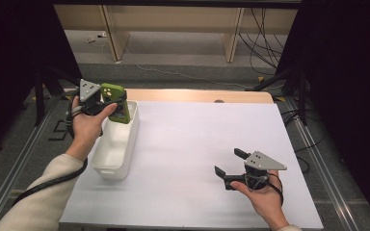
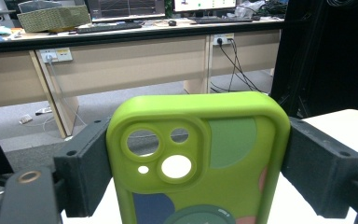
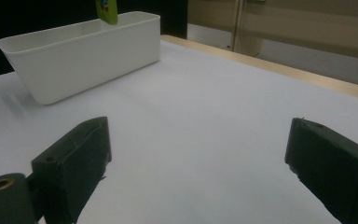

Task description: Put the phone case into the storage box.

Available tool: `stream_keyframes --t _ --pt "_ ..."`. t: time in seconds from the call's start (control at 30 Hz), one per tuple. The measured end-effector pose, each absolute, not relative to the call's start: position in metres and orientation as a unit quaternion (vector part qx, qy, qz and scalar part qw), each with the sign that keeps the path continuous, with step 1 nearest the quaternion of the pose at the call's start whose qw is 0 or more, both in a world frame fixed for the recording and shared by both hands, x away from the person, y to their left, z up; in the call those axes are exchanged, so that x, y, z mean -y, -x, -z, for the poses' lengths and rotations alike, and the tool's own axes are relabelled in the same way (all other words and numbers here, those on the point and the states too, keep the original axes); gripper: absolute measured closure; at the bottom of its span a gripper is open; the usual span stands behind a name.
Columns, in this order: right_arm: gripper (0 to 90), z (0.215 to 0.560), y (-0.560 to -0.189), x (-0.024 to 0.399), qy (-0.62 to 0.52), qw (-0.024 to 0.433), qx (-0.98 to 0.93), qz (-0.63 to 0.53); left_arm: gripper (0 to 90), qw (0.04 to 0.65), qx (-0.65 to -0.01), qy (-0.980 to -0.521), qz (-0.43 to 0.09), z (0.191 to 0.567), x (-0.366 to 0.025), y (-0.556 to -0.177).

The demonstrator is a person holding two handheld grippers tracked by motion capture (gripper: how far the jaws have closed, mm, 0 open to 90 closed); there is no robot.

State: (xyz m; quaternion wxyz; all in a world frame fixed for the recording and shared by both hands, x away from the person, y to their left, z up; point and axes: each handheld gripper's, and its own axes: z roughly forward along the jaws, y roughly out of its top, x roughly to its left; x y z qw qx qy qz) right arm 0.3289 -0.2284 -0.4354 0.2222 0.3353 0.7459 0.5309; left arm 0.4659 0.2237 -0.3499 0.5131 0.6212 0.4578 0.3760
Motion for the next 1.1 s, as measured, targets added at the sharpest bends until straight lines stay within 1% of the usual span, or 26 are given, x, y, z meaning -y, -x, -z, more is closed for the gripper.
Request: stream_keyframes --t 1.1 --pt "8.1 0.435 -0.329 0.229 -0.335 0.223 -0.746 -0.531 16.0 0.5 -0.47 -0.618 -0.382 0.355 -0.224 -0.482"
